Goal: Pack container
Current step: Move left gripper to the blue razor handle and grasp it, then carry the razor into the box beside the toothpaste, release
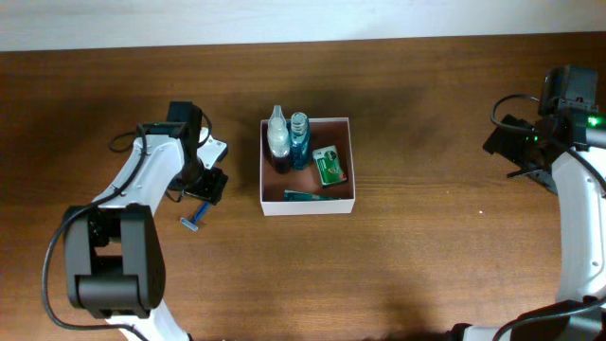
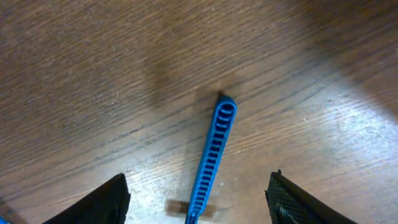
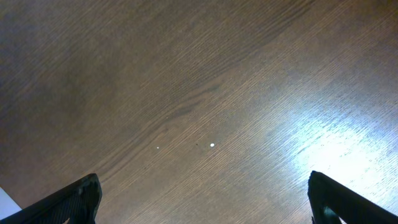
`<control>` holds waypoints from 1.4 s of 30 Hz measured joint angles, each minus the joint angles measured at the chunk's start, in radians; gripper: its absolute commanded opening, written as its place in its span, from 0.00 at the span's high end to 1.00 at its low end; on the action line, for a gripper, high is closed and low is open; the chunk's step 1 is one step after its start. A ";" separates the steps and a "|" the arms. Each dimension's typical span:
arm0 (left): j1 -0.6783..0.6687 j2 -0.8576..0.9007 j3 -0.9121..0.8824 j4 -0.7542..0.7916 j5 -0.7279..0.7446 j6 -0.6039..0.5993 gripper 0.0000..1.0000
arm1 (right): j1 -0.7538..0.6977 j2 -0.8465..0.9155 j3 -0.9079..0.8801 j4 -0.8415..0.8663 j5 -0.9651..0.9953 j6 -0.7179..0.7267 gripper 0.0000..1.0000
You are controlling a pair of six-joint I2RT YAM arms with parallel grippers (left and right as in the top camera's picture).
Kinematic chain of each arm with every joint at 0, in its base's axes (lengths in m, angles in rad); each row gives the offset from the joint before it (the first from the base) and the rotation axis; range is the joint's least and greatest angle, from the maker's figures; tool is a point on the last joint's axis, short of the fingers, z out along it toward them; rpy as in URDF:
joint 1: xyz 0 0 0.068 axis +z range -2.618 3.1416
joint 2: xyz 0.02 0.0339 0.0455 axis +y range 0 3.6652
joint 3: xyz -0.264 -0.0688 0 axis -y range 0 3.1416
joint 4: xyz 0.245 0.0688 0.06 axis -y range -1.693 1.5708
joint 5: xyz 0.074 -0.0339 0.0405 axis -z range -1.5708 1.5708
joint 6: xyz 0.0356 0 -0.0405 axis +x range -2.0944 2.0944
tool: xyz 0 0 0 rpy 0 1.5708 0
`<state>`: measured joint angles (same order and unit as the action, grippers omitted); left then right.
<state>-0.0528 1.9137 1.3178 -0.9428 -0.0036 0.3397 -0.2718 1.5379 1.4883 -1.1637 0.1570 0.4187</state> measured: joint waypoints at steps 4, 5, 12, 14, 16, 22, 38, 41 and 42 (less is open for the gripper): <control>0.000 0.040 0.000 0.006 0.000 0.000 0.31 | 0.000 0.000 0.000 0.000 0.000 0.000 0.01; 0.000 0.056 0.000 0.009 0.000 0.000 0.33 | 0.000 0.000 0.000 0.000 0.000 0.000 0.01; 0.000 0.095 0.002 0.024 -0.010 0.002 0.80 | 0.000 0.000 0.000 0.000 0.000 0.000 0.01; 0.002 0.095 0.002 0.027 -0.010 0.005 0.94 | 0.000 0.000 0.000 0.000 0.000 0.000 0.01; 0.002 0.096 0.002 0.031 -0.010 0.005 0.99 | 0.000 0.000 0.000 0.000 0.000 0.000 0.01; 0.002 0.096 0.002 0.031 -0.008 0.004 0.99 | 0.000 0.000 0.000 0.000 0.000 0.000 0.01; -0.109 0.041 0.363 -0.169 -0.003 -0.001 1.00 | 0.000 0.000 0.000 0.000 0.000 0.000 0.01; -0.160 -0.031 0.425 -0.168 -0.003 0.026 0.99 | 0.000 0.000 0.000 0.000 0.000 0.000 0.01; -0.179 -0.056 0.438 -0.168 -0.003 0.040 0.99 | 0.000 0.000 0.000 0.000 0.000 0.000 0.01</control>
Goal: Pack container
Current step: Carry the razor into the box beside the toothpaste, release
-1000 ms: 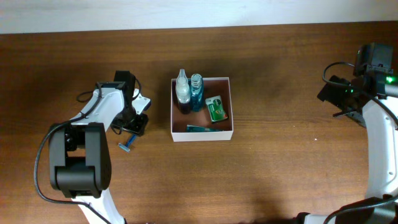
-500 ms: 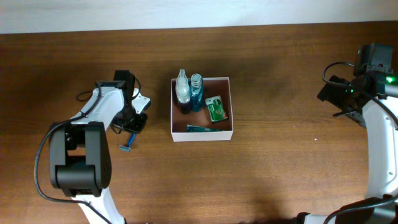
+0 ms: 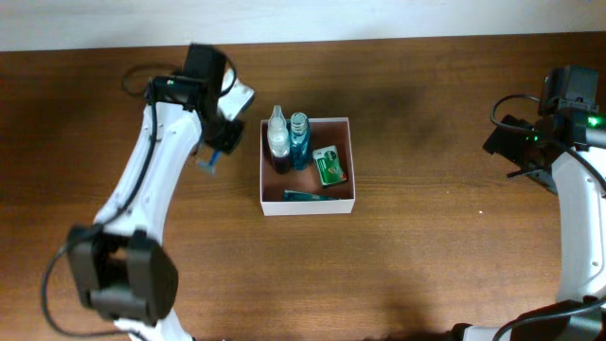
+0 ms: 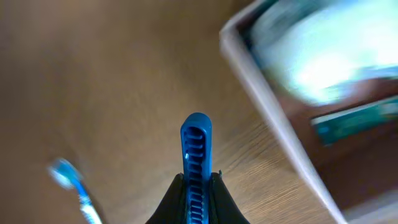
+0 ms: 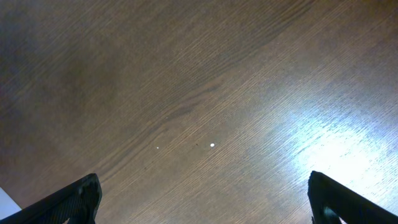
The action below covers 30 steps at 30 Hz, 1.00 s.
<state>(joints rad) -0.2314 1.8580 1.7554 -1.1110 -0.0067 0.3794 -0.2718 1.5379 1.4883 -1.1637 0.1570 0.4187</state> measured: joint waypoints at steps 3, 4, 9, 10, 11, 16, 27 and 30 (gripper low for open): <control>-0.070 -0.077 0.012 -0.011 0.000 0.067 0.99 | 0.000 0.000 0.000 0.000 0.000 0.000 0.01; -0.092 -0.095 0.012 -0.019 0.000 0.091 0.99 | 0.000 0.000 0.000 0.000 0.000 0.000 0.01; -0.231 -0.133 0.012 -0.031 0.003 0.215 0.99 | 0.000 0.000 0.000 0.000 0.000 0.000 0.01; -0.261 -0.131 0.012 -0.031 0.003 0.244 1.00 | 0.000 0.000 0.000 0.000 0.000 0.000 0.01; -0.283 -0.129 0.012 -0.031 0.003 0.263 0.99 | 0.000 0.000 0.000 0.000 0.000 0.000 0.01; -0.375 -0.088 0.012 -0.031 0.010 0.348 1.00 | 0.000 0.000 0.000 0.000 0.000 0.000 0.01; -0.391 0.113 0.012 -0.025 0.006 0.401 0.91 | 0.000 0.000 0.000 0.000 0.000 0.001 0.01; -0.391 0.134 0.011 -0.013 0.002 0.406 0.84 | 0.000 0.000 0.000 0.000 0.000 0.000 0.01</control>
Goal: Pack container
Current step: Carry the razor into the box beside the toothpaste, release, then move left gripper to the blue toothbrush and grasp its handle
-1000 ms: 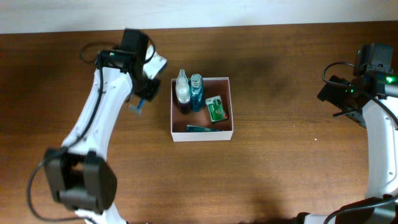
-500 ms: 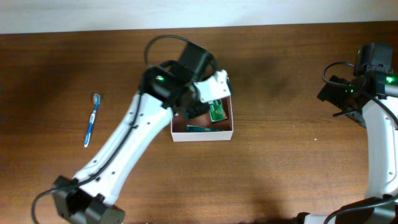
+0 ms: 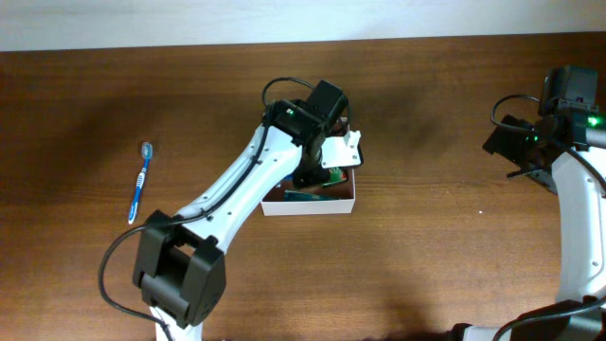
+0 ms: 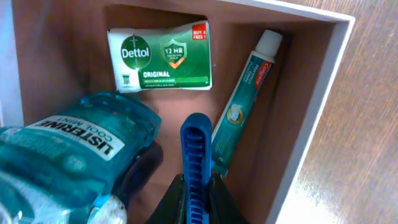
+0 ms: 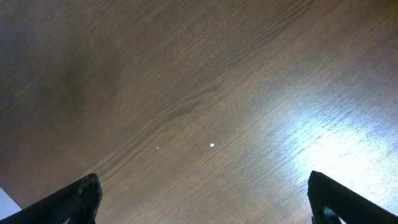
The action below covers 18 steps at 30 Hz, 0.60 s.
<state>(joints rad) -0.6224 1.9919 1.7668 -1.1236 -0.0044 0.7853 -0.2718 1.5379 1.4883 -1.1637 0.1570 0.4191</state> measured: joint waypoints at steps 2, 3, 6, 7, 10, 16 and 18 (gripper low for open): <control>0.000 0.002 0.000 0.010 -0.002 0.001 0.71 | 0.000 0.000 0.000 0.000 0.000 0.000 0.01; 0.000 0.002 0.000 0.013 -0.004 0.006 0.54 | 0.000 0.000 0.000 0.000 0.000 0.000 0.01; 0.000 0.002 0.000 0.015 -0.003 0.008 0.18 | 0.000 0.000 0.000 0.000 0.000 0.000 0.01; 0.000 0.002 0.000 0.015 -0.004 0.008 0.17 | 0.000 0.000 0.000 0.000 0.000 -0.001 0.01; -0.001 0.002 0.000 0.012 -0.004 0.008 0.22 | 0.000 0.000 0.000 0.000 0.000 0.000 0.01; -0.018 0.001 0.000 -0.038 -0.086 -0.019 0.30 | 0.000 0.000 0.000 0.000 0.000 0.000 0.01; -0.022 -0.006 0.000 -0.051 -0.123 -0.044 0.31 | 0.000 0.000 0.000 0.000 0.000 0.000 0.01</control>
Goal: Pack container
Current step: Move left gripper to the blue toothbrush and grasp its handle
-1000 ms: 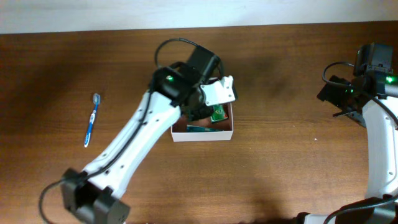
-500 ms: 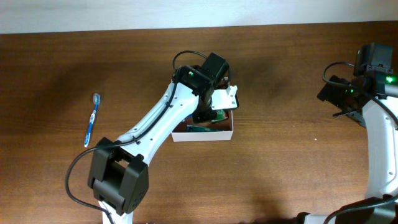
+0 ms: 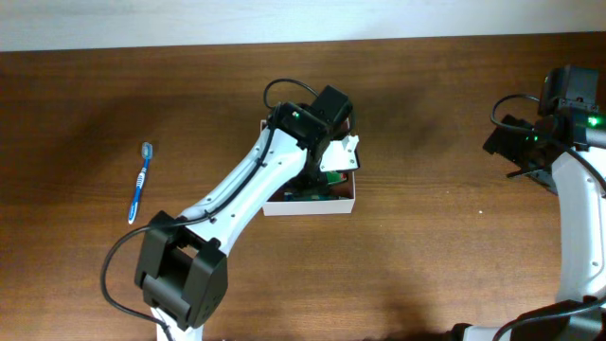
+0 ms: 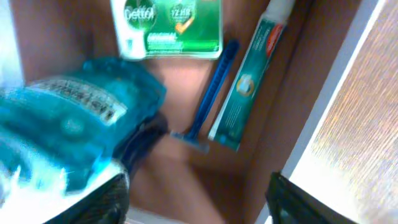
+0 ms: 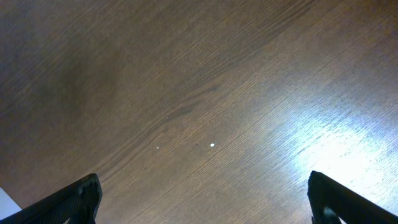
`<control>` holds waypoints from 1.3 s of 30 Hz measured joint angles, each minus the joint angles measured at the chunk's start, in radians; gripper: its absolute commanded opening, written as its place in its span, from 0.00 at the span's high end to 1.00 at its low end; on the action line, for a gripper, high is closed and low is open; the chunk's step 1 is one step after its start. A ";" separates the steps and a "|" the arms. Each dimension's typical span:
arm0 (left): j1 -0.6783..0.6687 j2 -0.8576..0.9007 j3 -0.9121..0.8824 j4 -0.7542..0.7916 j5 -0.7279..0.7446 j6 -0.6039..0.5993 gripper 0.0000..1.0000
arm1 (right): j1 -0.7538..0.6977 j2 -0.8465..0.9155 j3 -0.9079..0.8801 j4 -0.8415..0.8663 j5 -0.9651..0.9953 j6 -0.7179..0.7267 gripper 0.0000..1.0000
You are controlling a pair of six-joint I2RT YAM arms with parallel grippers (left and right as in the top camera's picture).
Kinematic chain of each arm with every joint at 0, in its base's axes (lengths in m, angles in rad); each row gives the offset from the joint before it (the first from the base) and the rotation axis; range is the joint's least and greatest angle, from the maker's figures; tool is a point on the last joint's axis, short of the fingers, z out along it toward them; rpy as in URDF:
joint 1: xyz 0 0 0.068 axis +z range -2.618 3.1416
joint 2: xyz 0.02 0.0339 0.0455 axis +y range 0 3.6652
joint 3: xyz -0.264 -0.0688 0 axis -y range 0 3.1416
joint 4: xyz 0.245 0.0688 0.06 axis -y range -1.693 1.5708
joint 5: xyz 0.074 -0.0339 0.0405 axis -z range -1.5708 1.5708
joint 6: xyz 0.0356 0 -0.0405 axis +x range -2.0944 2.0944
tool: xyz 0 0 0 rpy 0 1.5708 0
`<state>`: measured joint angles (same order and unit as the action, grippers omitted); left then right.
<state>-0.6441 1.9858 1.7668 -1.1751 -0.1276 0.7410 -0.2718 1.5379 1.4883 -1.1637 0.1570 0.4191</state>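
Note:
The white box [image 3: 352,196] stands mid-table, mostly covered by my left arm in the overhead view. In the left wrist view the blue razor [image 4: 208,96] lies on the box floor between the green soap packet [image 4: 171,26] and the toothpaste tube [image 4: 249,81], beside the blue mouthwash bottle [image 4: 74,118]. My left gripper [image 4: 198,193] hangs open above the box with nothing between its fingers. My right gripper [image 5: 202,202] is open over bare wood at the far right.
A blue toothbrush [image 3: 138,183] lies on the table at the far left. The box's white wall [image 4: 329,81] runs along the right of the left wrist view. The right arm [image 3: 568,133] stays by the table's right edge.
My left gripper has opened and the blue razor now lies on the box floor between the soap and the toothpaste. The right arm has not moved.
My left gripper stood open over the razor on the table left of the box. Then it was shut on the razor beside the box's left wall, then held it inside the box. Now the razor rests in the box, released.

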 measured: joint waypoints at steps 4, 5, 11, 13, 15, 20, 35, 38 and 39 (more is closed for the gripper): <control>0.013 -0.060 0.000 -0.014 -0.042 -0.072 0.30 | 0.000 0.000 0.000 0.000 0.000 0.000 0.01; 0.025 -0.085 0.000 -0.016 -0.045 -0.094 0.30 | 0.000 0.000 0.000 0.000 0.000 -0.001 0.01; 0.227 -0.223 0.001 -0.018 -0.065 -0.262 0.29 | 0.000 0.000 0.000 0.000 0.000 0.000 0.01; 0.328 -0.232 0.002 -0.017 -0.069 -0.334 0.29 | 0.000 0.000 0.000 0.000 0.000 0.000 0.01; 0.420 -0.232 0.000 -0.016 -0.071 -0.398 0.29 | 0.000 0.000 0.000 0.000 0.000 0.000 0.01; 0.644 -0.232 -0.025 -0.006 -0.061 -0.550 0.29 | 0.000 0.000 0.000 0.000 0.000 0.000 0.01; 0.877 -0.232 -0.434 0.272 -0.011 -0.615 0.23 | 0.000 0.000 0.000 0.000 0.000 0.000 0.01; 0.875 -0.232 -0.492 0.362 -0.008 -0.586 0.22 | 0.000 0.000 0.000 0.000 0.000 0.000 0.01; 0.875 -0.232 -0.509 0.389 -0.007 -0.576 0.21 | 0.000 0.000 0.000 0.000 0.000 0.000 0.01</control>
<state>0.2314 1.7542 1.2583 -0.7860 -0.1349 0.1650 -0.2718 1.5379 1.4883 -1.1637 0.1570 0.4191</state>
